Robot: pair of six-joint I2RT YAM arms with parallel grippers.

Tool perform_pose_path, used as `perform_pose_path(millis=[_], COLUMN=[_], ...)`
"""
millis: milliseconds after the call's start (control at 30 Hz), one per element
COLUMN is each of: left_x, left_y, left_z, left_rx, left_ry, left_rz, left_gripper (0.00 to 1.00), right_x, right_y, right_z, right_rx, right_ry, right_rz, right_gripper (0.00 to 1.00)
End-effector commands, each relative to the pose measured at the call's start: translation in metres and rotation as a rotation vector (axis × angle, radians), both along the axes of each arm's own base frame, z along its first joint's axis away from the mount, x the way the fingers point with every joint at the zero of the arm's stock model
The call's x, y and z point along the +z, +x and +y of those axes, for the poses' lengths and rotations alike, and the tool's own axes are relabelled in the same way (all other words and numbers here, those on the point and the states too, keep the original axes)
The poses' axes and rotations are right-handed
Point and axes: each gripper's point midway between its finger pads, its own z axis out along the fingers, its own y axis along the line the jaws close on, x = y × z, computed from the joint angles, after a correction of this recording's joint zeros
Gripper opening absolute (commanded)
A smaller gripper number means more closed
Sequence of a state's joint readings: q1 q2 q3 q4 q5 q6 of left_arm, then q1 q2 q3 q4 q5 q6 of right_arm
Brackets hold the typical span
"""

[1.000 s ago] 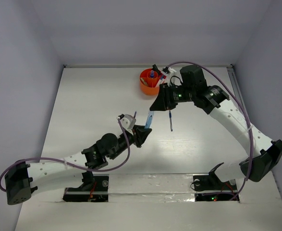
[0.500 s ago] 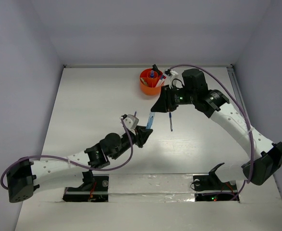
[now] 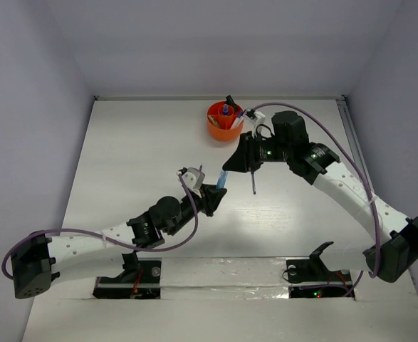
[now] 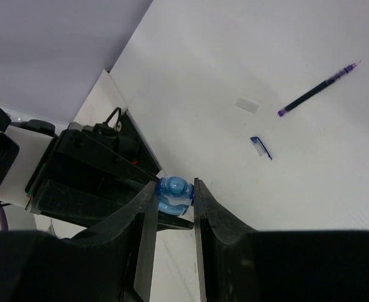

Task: Sort the stationery into containers
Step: Close the pen cap on the pen.

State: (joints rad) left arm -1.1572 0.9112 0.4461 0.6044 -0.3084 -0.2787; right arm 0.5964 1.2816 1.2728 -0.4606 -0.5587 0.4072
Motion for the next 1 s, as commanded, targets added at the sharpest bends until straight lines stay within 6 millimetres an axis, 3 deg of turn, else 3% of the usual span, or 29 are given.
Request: perform_pose_path(millis=[0,333,800,967], left_x=[0.076,0.083,0.102,0.111], left_y=[-0.001,0.001,0.002,0.008], left_z=[-0.006,-0.005,-0.004,-0.002], left_rx=[-0.009,0.001,0.007,0.031], left_ry=[-0.215,-0.237,-0.242,-0.229], left_rz=[-0.088,-0.092,-0.107,-0.133], left_gripper=[0.00,0.00,0.00,0.00], right_x=[-0.010,-0.024,-0.084,-0.117], right_y=[0.007,-0.010,-0.040,-0.057], right_z=[0.002,0.012,0.020,0.024], right_rx=[-0.032,-0.017,0.033,0.062], right_ry=[-0.009,-0.010,-0.063,-0.080], right_rz=[-0.031,-0.023,0.070,0.125], right_gripper=[0.00,0.00,0.00,0.00])
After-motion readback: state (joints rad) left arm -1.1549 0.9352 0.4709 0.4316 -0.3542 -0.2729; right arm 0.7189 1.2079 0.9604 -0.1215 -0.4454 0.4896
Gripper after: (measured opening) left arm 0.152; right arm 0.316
